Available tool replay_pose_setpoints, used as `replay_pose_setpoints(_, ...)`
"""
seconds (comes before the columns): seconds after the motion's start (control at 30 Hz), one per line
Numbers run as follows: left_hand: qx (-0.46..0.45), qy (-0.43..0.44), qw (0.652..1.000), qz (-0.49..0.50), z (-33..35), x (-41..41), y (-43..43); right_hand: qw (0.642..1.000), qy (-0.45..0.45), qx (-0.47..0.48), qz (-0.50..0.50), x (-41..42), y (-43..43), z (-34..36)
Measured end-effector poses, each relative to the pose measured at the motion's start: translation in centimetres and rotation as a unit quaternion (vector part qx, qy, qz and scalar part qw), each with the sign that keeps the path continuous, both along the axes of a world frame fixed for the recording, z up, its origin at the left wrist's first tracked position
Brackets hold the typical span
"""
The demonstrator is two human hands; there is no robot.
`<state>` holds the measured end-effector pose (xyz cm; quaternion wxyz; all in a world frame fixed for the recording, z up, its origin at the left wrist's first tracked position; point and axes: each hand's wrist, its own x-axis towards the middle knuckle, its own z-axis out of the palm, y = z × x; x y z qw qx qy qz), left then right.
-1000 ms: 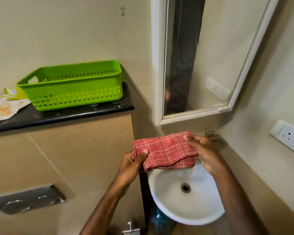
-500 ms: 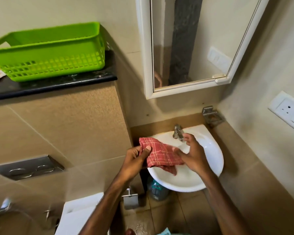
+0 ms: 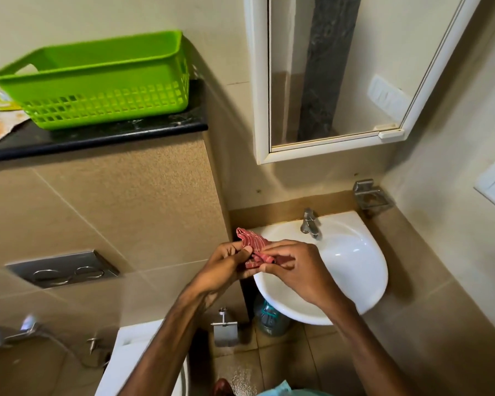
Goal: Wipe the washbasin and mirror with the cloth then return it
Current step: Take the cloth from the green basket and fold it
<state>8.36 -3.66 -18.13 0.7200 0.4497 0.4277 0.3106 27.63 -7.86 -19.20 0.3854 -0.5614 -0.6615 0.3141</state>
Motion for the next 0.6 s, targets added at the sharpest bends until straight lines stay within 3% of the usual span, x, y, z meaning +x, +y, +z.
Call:
replay_pose_setpoints(0.17,0.019,0.018,0.999,-0.032,0.2,-0.3,-0.1,0.997,0.063,-0.039,-0.016,1.5,0.6,0.0)
replay_pose_setpoints(0.33,0.023,0.056,0.998,-0.023,0.4,-0.1,-0.2,0.984,0.125,-0.019,-0.129,1.1,1.0,-0.2)
replay_pose_setpoints(0.47,0.042,0.093,0.994,-0.047,0.5,0.4,-0.7,0.981,0.098,0.007,-0.170,0.3,1.1,-0.6)
replay_pose_setpoints(0.6,0.041,0.105,0.992,-0.054,0.3,1.2,-1.1,0.989,0.049,0.017,-0.139,-0.2,1.0,-0.1)
